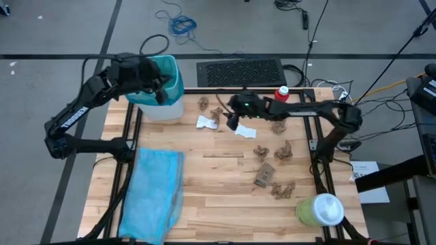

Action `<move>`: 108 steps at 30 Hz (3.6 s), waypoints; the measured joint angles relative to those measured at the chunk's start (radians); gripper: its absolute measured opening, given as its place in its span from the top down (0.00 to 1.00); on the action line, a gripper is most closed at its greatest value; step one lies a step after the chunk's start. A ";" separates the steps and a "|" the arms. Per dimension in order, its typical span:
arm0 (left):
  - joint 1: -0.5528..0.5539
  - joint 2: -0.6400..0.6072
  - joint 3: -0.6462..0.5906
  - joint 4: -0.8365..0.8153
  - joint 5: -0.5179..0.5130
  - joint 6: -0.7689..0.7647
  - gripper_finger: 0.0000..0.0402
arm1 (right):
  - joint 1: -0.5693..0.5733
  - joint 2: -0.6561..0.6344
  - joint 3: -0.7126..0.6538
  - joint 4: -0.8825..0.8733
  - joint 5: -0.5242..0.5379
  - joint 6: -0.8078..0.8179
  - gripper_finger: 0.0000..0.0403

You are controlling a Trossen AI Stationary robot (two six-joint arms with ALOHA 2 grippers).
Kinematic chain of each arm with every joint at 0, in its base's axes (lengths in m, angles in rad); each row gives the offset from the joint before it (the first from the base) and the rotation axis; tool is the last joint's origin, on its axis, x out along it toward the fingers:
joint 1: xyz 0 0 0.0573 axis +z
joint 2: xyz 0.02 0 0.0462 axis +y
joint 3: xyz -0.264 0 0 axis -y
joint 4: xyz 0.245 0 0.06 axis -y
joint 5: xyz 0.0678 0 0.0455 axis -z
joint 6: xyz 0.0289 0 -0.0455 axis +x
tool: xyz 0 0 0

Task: Place trash/remove bag and relplace
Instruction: Put the brown napkin into the trash bin

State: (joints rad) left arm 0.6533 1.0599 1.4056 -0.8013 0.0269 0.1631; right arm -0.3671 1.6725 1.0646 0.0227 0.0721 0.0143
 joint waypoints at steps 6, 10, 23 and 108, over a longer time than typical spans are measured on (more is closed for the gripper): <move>0.001 -0.001 -0.064 0.049 0.003 0.000 1.00 | -0.022 0.160 0.102 0.003 0.000 -0.002 0.43; 0.001 0.000 -0.087 0.063 0.007 0.001 1.00 | -0.035 0.236 0.155 -0.010 0.000 -0.003 0.43; 0.001 0.000 -0.087 0.060 0.007 0.010 1.00 | -0.055 0.403 0.361 -0.156 -0.042 0.013 0.48; -0.050 0.859 -0.061 0.303 -0.135 0.169 0.69 | 0.238 -0.339 -0.193 -0.629 0.188 0.408 0.47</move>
State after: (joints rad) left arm 0.6028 1.9193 1.3449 -0.4987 -0.1085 0.3318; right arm -0.1287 1.3331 0.8711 -0.6067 0.2600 0.4221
